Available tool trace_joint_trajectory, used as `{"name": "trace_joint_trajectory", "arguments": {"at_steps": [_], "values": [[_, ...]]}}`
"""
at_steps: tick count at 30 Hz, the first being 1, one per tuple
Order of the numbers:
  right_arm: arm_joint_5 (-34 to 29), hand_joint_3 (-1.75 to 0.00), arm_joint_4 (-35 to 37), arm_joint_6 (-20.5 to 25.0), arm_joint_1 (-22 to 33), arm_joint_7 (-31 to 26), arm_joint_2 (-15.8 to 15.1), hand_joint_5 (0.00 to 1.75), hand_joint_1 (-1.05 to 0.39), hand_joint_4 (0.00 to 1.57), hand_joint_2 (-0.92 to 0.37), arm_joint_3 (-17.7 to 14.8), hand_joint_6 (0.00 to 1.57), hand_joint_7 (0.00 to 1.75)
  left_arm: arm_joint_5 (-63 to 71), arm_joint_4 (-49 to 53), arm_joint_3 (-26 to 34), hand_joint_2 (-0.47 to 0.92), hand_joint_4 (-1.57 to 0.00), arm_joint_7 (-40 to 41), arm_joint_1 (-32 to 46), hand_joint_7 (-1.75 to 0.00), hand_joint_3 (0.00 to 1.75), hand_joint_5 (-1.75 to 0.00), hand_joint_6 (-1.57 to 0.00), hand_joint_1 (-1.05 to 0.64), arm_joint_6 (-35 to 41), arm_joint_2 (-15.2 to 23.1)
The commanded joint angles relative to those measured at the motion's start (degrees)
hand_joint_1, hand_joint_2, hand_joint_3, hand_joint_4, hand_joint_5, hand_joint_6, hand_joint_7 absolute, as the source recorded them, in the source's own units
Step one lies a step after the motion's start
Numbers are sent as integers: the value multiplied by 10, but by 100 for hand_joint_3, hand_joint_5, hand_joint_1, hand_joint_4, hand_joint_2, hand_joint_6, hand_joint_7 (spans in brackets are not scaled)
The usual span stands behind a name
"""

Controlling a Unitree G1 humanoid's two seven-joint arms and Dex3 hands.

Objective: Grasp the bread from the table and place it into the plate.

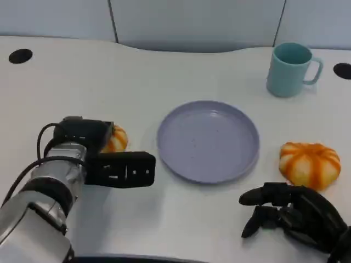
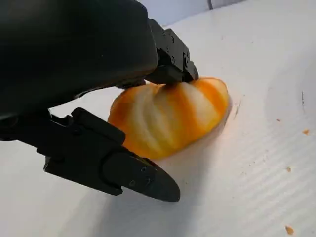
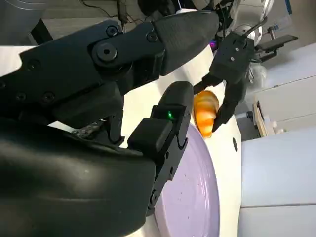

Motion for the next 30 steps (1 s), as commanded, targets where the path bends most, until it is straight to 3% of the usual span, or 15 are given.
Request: {"name": "trace_joint_trajectory", "arguments": {"at_steps": [1, 2, 3, 5, 6, 8, 9, 10, 11, 14, 17, 18, 22, 30], "values": [[-2, -10, 0, 2, 22, -1, -8, 104, -44, 71, -92, -1, 88, 34, 4, 11, -9, 80, -46, -8, 20, -57, 0, -123, -52, -48, -7, 12], [-3, -10, 1, 3, 22, -1, -8, 104, -44, 70, -92, -1, 88, 34, 4, 11, -11, 81, -52, -8, 19, -48, 0, -124, -61, -47, -9, 13], [-3, -10, 5, 1, 21, 0, -9, 104, -44, 70, -92, -2, 88, 34, 4, 10, -10, 82, -56, -1, 20, -56, 1, -129, -68, -47, -11, 14], [2, -10, 9, 4, 19, 5, -7, 104, -43, 69, -92, -5, 88, 34, 1, 9, -8, 82, -59, 18, 24, -125, 0, -158, -60, -46, -19, 16], [3, -9, 7, 7, 20, 2, -7, 105, -43, 69, -92, -5, 88, 35, -1, 9, -6, 82, -60, 25, 26, -138, 0, -167, -59, -45, -22, 17], [2, -7, 7, 5, 20, -2, -6, 106, -44, 70, -92, -5, 89, 35, -9, 9, 2, 84, -60, 31, 30, -132, 0, -172, -63, -44, -22, 17], [-2, -7, 11, -3, 19, -5, -6, 106, -45, 70, -92, -4, 89, 35, -14, 9, 7, 85, -60, 32, 31, -111, 0, -157, -67, -41, -20, 15], [-4, -7, 14, -6, 18, -9, -7, 105, -45, 70, -92, -3, 89, 35, -18, 9, 11, 86, -60, 35, 33, -106, 0, -152, -68, -39, -20, 15], [-5, -7, 11, -4, 18, -13, -7, 105, -46, 71, -92, -2, 90, 35, -24, 9, 18, 87, -60, 38, 35, -112, 0, -153, -67, -37, -20, 14], [-4, -7, -18, 17, 24, -23, -6, 104, -44, 72, -92, 3, 91, 35, -39, 7, 33, 90, -59, 46, 42, -106, 1, -134, -63, -33, -28, 14], [-15, -7, -6, 4, 20, -31, -10, 104, -46, 72, -92, 6, 91, 36, -60, 0, 56, 92, -58, 64, 48, -155, 1, -163, -57, -27, -59, 21], [-19, -7, -1, -1, 18, -34, -11, 104, -48, 72, -92, 7, 91, 36, -67, -2, 63, 92, -66, 68, 48, -167, 4, -170, -59, -25, -69, 23], [-23, -7, 15, -10, 11, -38, -11, 102, -47, 72, -92, 6, 91, 35, -89, -12, 88, 91, -82, 90, 42, -174, 9, -174, -66, -25, -95, 33], [-26, -6, 43, -18, -5, -32, -13, 102, -47, 73, -92, 3, 92, 34, -115, -36, 123, 92, -75, 80, 17, -175, 9, -175, -62, -19, -143, 62]]}}
